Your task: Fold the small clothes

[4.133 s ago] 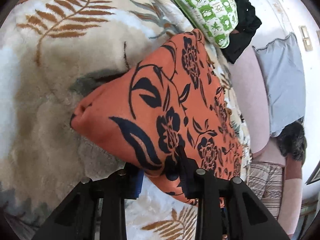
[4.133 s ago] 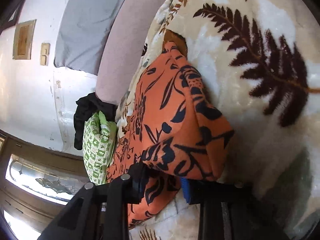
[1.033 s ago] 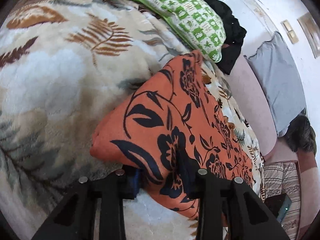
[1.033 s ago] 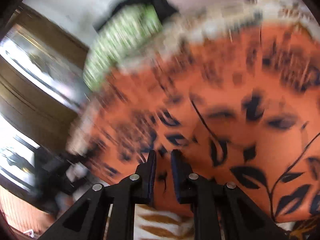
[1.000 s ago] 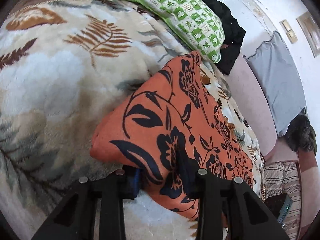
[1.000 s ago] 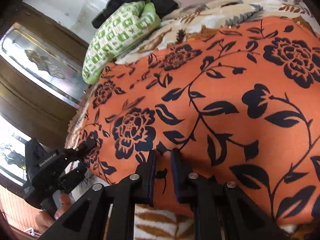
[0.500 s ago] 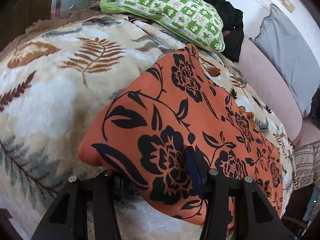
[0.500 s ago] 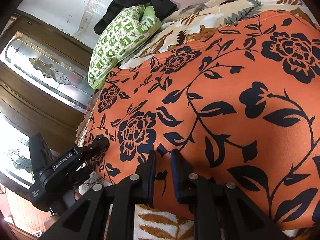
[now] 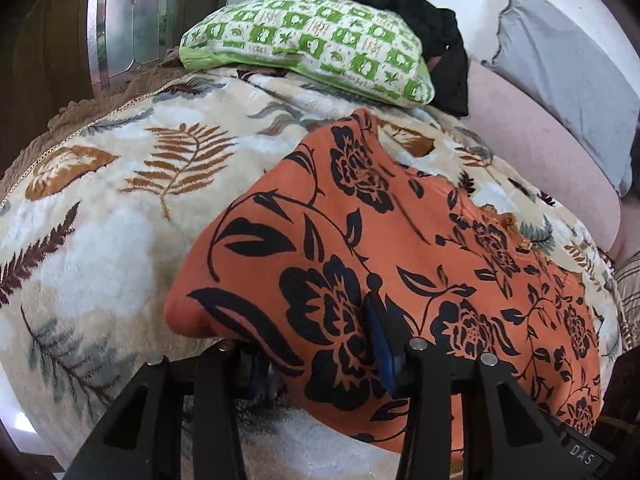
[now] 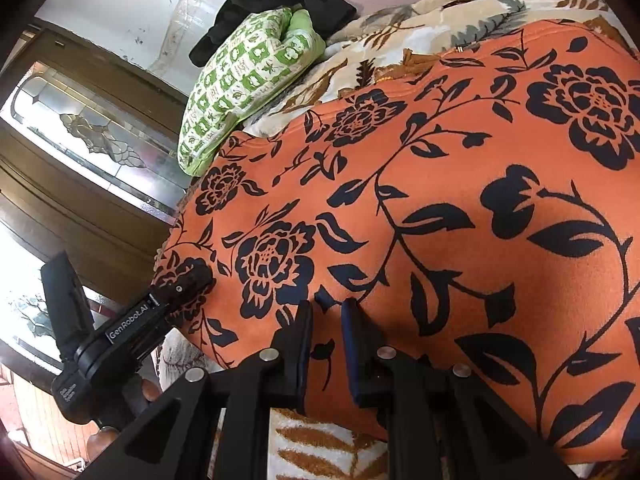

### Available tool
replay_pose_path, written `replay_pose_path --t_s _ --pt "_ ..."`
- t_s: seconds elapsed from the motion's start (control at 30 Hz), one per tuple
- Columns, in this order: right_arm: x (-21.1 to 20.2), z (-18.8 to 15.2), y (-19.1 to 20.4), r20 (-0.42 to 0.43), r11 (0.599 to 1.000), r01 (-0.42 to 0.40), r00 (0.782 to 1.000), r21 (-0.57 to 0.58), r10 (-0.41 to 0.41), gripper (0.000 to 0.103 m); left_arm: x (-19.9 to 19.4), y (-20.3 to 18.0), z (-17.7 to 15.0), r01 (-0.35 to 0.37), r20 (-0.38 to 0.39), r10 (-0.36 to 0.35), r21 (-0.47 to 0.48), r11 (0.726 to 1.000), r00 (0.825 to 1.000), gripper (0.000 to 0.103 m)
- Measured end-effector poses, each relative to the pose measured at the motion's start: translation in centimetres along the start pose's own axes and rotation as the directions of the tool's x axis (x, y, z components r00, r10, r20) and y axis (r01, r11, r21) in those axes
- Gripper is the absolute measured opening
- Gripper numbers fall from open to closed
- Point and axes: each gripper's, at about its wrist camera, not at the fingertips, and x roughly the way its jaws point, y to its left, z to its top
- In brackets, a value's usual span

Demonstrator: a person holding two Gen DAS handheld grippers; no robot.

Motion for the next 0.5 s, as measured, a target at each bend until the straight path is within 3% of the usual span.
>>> replay_pose_path --t_s 0.1,0.2,0.27,0.37,0.5 --pt "0.0 0.0 0.1 -0.002 1.0 0.0 1.0 0.0 0.0 0.019 1.3 0.1 -0.1 0.005 -0.049 -0.007 -0.028 1.0 0.999 0.057" --pt "0.1 0.0 0.1 -0.004 1.0 -0.005 1.0 -0.003 0.005 0.019 1.9 0.3 -0.1 0.03 -0.06 -0.033 -0.053 0.998 0.998 0.057" --pt "0.1 0.1 0.1 -0.014 1.0 -0.005 1.0 0.001 0.005 0.018 1.8 0.6 0.0 0.051 -0.051 -0.054 -0.071 0.996 0.997 0.053" --pt "-0.4 0.3 0.4 -0.003 1.0 -0.005 1.0 0.009 0.005 0.018 1.7 0.9 0.1 0.07 -0.045 -0.075 -0.091 0.993 0.996 0.037" --pt "-2.3 0.8 1.5 0.115 0.999 0.014 0.993 -0.049 -0.009 0.018 1.3 1.0 0.2 0.09 -0.028 -0.093 -0.106 0.99 0.995 0.027"
